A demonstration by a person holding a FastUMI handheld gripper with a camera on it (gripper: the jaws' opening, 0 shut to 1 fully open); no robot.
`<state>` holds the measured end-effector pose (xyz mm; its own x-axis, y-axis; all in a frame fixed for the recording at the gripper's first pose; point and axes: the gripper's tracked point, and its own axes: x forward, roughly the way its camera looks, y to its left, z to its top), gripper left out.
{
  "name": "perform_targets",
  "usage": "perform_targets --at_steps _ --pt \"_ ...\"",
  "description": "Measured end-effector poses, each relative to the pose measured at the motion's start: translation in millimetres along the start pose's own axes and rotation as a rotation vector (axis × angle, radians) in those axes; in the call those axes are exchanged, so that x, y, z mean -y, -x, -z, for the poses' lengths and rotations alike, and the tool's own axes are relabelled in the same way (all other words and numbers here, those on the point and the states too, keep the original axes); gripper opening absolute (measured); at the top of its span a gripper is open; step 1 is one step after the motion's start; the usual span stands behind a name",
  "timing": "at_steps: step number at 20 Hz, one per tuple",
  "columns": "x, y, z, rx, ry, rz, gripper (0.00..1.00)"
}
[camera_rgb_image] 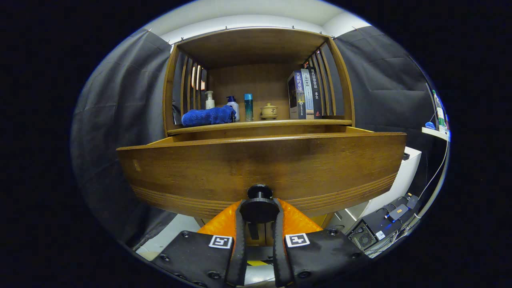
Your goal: Pull open the drawer, take out the items inside it, and place them on the countertop above the cabinet.
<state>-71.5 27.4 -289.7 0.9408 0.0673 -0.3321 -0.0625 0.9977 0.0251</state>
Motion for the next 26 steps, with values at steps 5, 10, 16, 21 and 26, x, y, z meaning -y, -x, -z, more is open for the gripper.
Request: perform_targets --at_steps 5,10,16,21,26 --pt "-1 13 5 -0.012 -0.012 0.01 0.35" --pt "1 26 20 -0.028 -0.017 0.025 0.27" --pt "15 58 30 0.001 -0.017 0.082 0.08" --pt "-2 58 -50 0.103 0.015 0.044 0.09" --pt "-13 38 -110 0.081 0.001 0.002 0.27"
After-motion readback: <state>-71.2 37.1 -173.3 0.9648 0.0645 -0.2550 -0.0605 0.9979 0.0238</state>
